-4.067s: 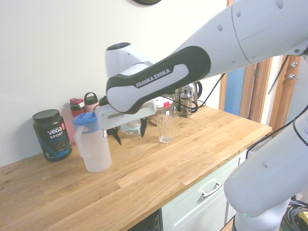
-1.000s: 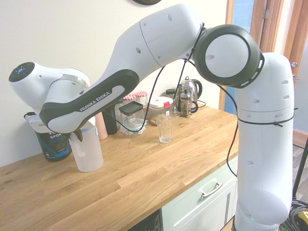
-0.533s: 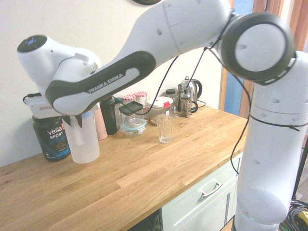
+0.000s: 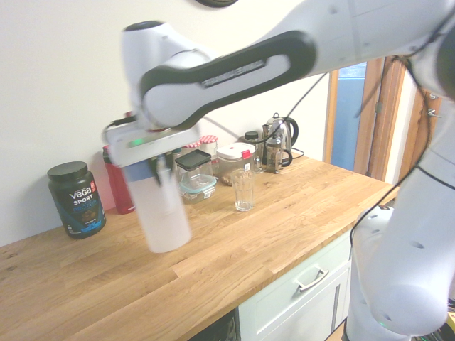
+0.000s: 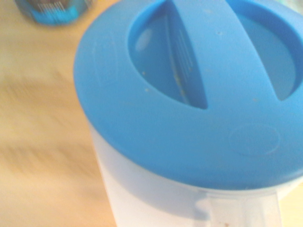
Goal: Pour me some water
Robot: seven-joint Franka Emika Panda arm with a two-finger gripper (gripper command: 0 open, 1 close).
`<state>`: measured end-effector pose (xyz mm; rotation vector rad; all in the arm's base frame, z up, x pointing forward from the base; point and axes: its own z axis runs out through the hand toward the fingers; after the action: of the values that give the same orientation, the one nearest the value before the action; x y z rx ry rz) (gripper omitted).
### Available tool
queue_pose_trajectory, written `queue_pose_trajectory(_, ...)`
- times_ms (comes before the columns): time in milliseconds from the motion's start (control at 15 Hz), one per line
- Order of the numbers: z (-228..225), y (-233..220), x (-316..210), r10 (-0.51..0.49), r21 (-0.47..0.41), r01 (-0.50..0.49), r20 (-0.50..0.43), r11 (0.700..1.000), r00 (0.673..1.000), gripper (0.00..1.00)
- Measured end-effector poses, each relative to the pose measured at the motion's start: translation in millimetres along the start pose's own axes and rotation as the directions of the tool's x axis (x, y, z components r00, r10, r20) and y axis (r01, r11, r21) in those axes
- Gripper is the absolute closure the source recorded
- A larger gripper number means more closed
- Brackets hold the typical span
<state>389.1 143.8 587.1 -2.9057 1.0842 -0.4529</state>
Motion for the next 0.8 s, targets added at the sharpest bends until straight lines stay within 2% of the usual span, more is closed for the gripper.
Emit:
queue_pose_trajectory(200, -25.5, 71.1, 45.1, -0.175, -0.025, 0.176, 0.034, 0.984, 0.984, 1.0)
queue_pose_trajectory(333, -32.4, 104.3, 65.2, -0.295, -0.038, 0.298, 0.064, 0.954, 0.953, 1.0)
queue_pose_trajectory(467, -38.6, 135.1, 86.9, -0.409, -0.047, 0.415, 0.103, 0.909, 0.907, 1.0)
queue_pose_trajectory(667, -46.5, 179.4, 123.4, -0.563, -0.06, 0.574, 0.132, 0.817, 0.816, 1.0)
queue_pose_trajectory(800, -43.9, 201.5, 147.4, -0.606, -0.071, 0.618, 0.141, 0.783, 0.783, 1.0)
